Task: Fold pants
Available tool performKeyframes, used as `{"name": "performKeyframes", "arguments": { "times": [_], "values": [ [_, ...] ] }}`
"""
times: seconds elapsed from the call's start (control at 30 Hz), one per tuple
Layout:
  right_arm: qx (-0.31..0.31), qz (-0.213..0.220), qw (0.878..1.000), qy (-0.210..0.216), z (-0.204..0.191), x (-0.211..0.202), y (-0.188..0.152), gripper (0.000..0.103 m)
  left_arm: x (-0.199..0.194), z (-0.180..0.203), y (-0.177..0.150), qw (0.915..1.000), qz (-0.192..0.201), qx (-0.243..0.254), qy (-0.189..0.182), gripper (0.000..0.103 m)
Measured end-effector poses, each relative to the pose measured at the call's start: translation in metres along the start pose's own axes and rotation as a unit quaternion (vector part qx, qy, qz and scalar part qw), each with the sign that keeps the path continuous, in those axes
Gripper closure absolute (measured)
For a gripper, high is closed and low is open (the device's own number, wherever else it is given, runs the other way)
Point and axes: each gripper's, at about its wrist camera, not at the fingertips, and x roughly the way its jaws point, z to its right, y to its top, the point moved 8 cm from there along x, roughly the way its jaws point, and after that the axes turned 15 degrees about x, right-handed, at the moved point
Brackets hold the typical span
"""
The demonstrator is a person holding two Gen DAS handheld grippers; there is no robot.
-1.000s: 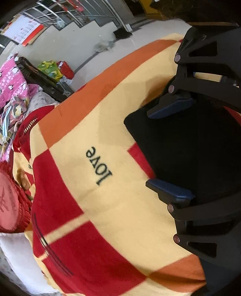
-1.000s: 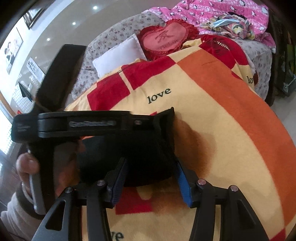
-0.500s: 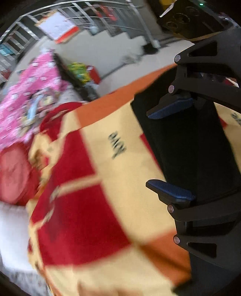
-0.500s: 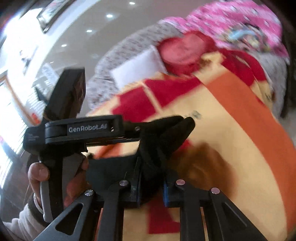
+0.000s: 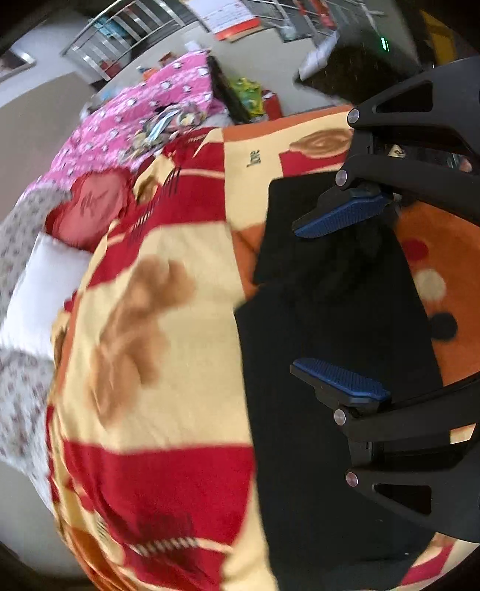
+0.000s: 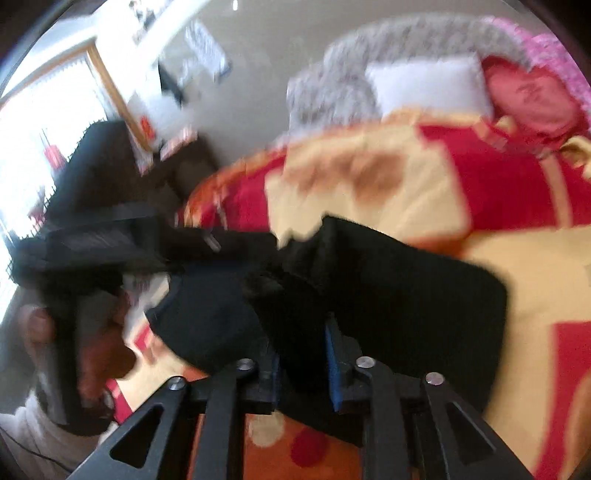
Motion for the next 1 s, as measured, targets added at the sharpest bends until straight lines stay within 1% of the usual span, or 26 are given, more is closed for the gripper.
{"name": "performKeyframes", "arguments": {
  "times": [0.03, 0.07, 0.1, 0.13, 0.17, 0.2, 0.23, 0.27, 0.3, 0.37, 0.4, 0.47, 0.53, 0.57, 0.6, 0.63, 0.67, 0.7, 0.77, 0.8, 0.87, 0.93, 1.0],
  "values": [
    [-0.001, -0.018, 1.0, 0.006, -0.004, 0.004, -0.007, 0.068, -0.003, -0.007, -0.005, 1.0, 0.0, -0.009, -0.004, 0.035],
    [-0.009, -0.016, 0.999, 0.03, -0.011, -0.005, -0.012, 0.065, -0.003, -0.007, -0.008, 0.9999, -0.001, -0.013, -0.007, 0.035],
    [-0.011, -0.013, 0.999, 0.047, -0.014, -0.014, -0.013, 0.065, -0.004, -0.008, -0.011, 0.9998, 0.0, -0.016, -0.011, 0.035],
    [-0.006, -0.004, 0.998, 0.067, -0.015, -0.029, -0.013, 0.065, -0.005, -0.006, -0.014, 0.9998, 0.001, -0.015, -0.013, 0.035],
    [0.001, 0.006, 0.997, 0.075, -0.012, -0.037, -0.01, 0.065, -0.005, -0.004, -0.015, 0.9998, 0.001, -0.013, -0.014, 0.034],
    [0.016, 0.03, 0.996, 0.079, -0.004, -0.052, -0.004, 0.065, -0.003, 0.002, -0.017, 0.9999, -0.001, -0.007, -0.015, 0.034],
    [0.025, 0.05, 0.996, 0.073, 0.005, -0.062, 0.001, 0.065, -0.001, 0.006, -0.017, 0.9999, -0.003, -0.003, -0.016, 0.034],
    [0.032, 0.076, 0.995, 0.049, 0.02, -0.073, 0.009, 0.065, 0.003, 0.011, -0.018, 0.9999, -0.006, 0.001, -0.015, 0.034],
    [0.033, 0.086, 0.996, 0.02, 0.032, -0.076, 0.013, 0.065, 0.009, 0.017, -0.021, 0.9999, -0.012, 0.004, -0.011, 0.034],
    [0.04, 0.088, 0.994, -0.045, 0.056, -0.073, 0.017, 0.065, 0.024, 0.025, -0.027, 0.9994, -0.033, 0.014, 0.004, 0.034],
    [0.048, 0.089, 0.993, -0.067, 0.067, -0.069, 0.019, 0.065, 0.031, 0.027, -0.03, 0.999, -0.042, 0.015, 0.009, 0.034],
    [0.061, 0.083, 0.992, -0.072, 0.08, -0.062, 0.019, 0.065, 0.043, 0.03, -0.037, 0.9983, -0.055, 0.011, 0.015, 0.034],
    [0.067, 0.084, 0.991, -0.077, 0.084, -0.056, 0.022, 0.065, 0.049, 0.036, -0.038, 0.998, -0.046, 0.026, 0.035, 0.035],
    [0.067, 0.088, 0.991, -0.08, 0.085, -0.055, 0.025, 0.065, 0.05, 0.038, -0.037, 0.9978, -0.043, 0.031, 0.039, 0.042],
    [0.066, 0.09, 0.99, -0.082, 0.083, -0.055, 0.026, 0.065, 0.051, 0.042, -0.035, 0.9976, -0.043, 0.038, 0.038, 0.069],
    [0.063, 0.092, 0.99, -0.084, 0.08, -0.057, 0.027, 0.065, 0.052, 0.044, -0.033, 0.9972, -0.047, 0.043, 0.038, 0.08],
    [0.056, 0.096, 0.99, -0.082, 0.076, -0.061, 0.029, 0.065, 0.05, 0.046, -0.031, 0.9972, -0.045, 0.045, 0.038, 0.081],
    [0.051, 0.099, 0.991, -0.077, 0.071, -0.064, 0.032, 0.065, 0.044, 0.048, -0.027, 0.9975, -0.034, 0.049, 0.037, 0.085],
    [0.039, 0.102, 0.991, -0.071, 0.062, -0.068, 0.034, 0.066, 0.033, 0.047, -0.023, 0.9977, -0.02, 0.054, 0.037, 0.086],
    [0.031, 0.101, 0.992, -0.072, 0.057, -0.067, 0.034, 0.066, 0.025, 0.043, -0.022, 0.9975, -0.011, 0.055, 0.042, 0.087],
    [0.02, 0.093, 0.992, -0.079, 0.051, -0.059, 0.034, 0.067, 0.019, 0.036, -0.024, 0.9971, -0.005, 0.054, 0.054, 0.087],
    [0.013, 0.083, 0.993, -0.085, 0.048, -0.047, 0.034, 0.068, 0.021, 0.026, -0.029, 0.9967, -0.012, 0.048, 0.065, 0.087],
    [0.013, 0.066, 0.993, -0.092, 0.05, -0.03, 0.031, 0.068, 0.033, 0.017, -0.04, 0.9968, -0.03, 0.035, 0.065, 0.087]
  ]
}}
